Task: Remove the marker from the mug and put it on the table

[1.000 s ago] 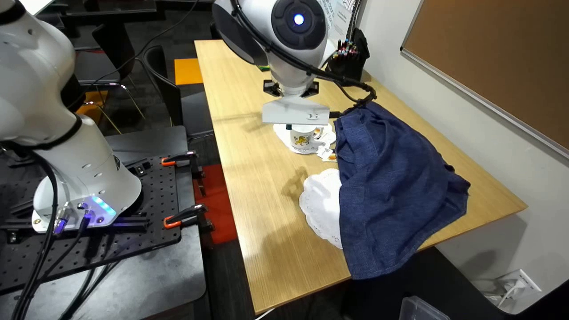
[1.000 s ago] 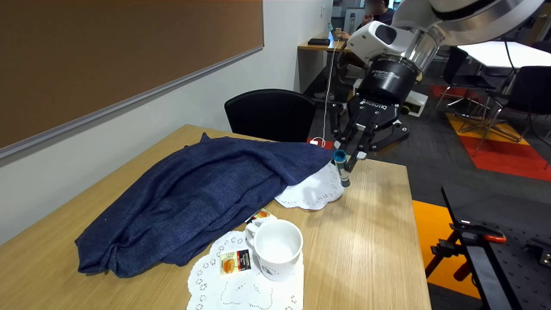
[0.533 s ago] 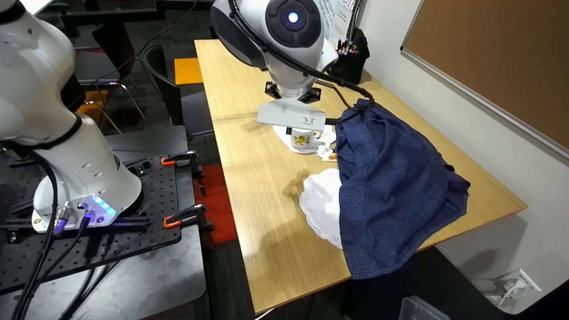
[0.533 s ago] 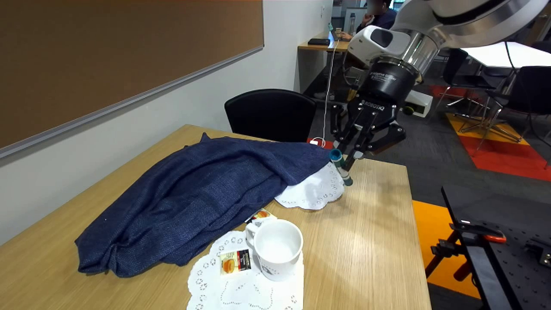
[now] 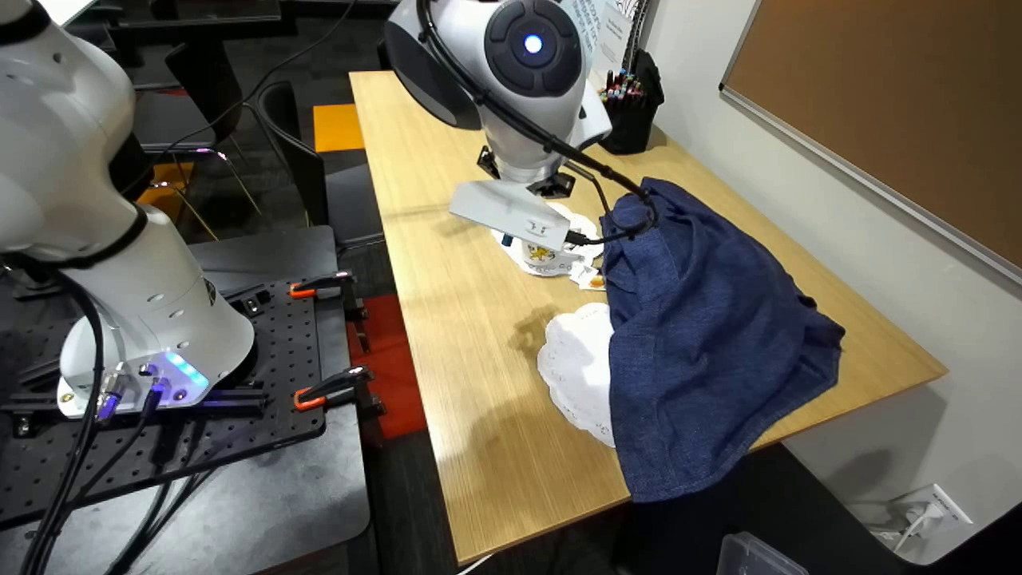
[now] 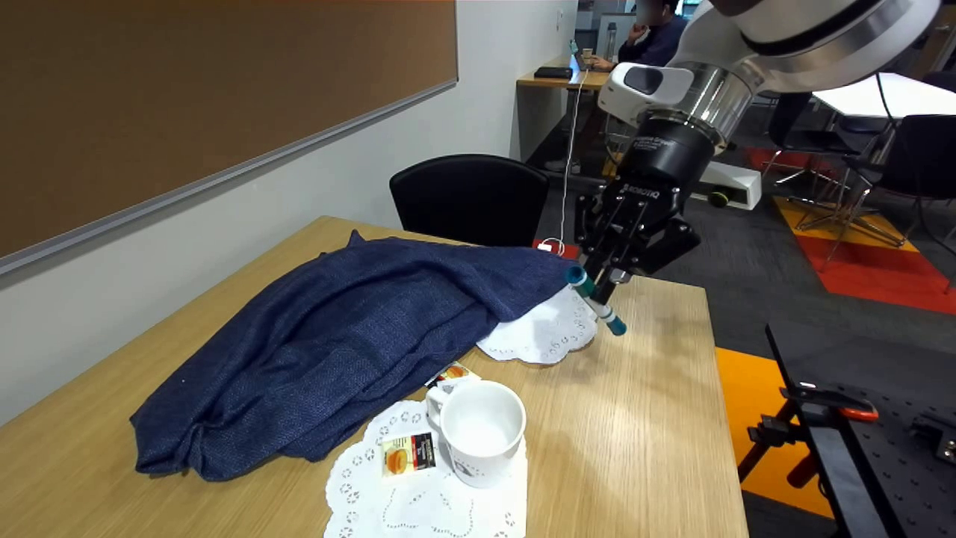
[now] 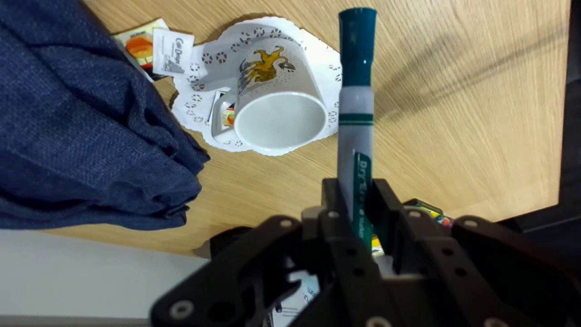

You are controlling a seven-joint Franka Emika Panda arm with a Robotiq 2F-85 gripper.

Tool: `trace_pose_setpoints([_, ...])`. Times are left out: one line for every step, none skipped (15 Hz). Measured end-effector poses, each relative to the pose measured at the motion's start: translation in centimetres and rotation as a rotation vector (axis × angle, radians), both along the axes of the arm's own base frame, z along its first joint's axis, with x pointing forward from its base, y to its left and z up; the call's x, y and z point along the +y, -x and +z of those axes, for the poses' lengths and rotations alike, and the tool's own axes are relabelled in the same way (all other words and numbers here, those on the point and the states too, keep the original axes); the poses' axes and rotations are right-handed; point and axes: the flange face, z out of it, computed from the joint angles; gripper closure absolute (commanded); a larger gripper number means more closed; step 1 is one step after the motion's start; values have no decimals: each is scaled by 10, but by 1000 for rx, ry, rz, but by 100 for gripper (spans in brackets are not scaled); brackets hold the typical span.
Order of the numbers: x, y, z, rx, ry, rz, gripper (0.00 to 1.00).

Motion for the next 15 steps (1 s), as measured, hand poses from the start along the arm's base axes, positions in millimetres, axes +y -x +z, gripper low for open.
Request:
trace_pose_setpoints([-1,-1,-1,28,-12,-36,95])
trace_pose_setpoints([-2,-2,-2,53,-20,-77,95])
trace_pose_setpoints([-3,-3,-3,78,-21,-121,95])
trace_pose_setpoints([-5,-4,-3,104,-15,-168,95])
trace_pose_setpoints([-7,-5,-4,133,-2,-215,95])
trace_pose_setpoints([-8,-7,-5,163,15,-260,95])
trace_pose_setpoints([-8,-8,-6,194,33,-302,95])
trace_pose_setpoints([-7,-10,-8,227,53,-339,95])
trace_pose_setpoints([-5,-11,-11,262,71,-369,95])
trace_pose_setpoints([-3,-12,-13,296,87,-392,95])
trace_pose_setpoints([0,-13,-15,329,103,-413,95])
trace_pose_setpoints([2,-13,-17,357,119,-432,95])
trace_pose_setpoints([3,-14,-18,385,137,-453,95])
trace_pose_setpoints([4,-14,-20,410,157,-473,95])
trace_pose_setpoints([5,-15,-22,434,177,-493,95])
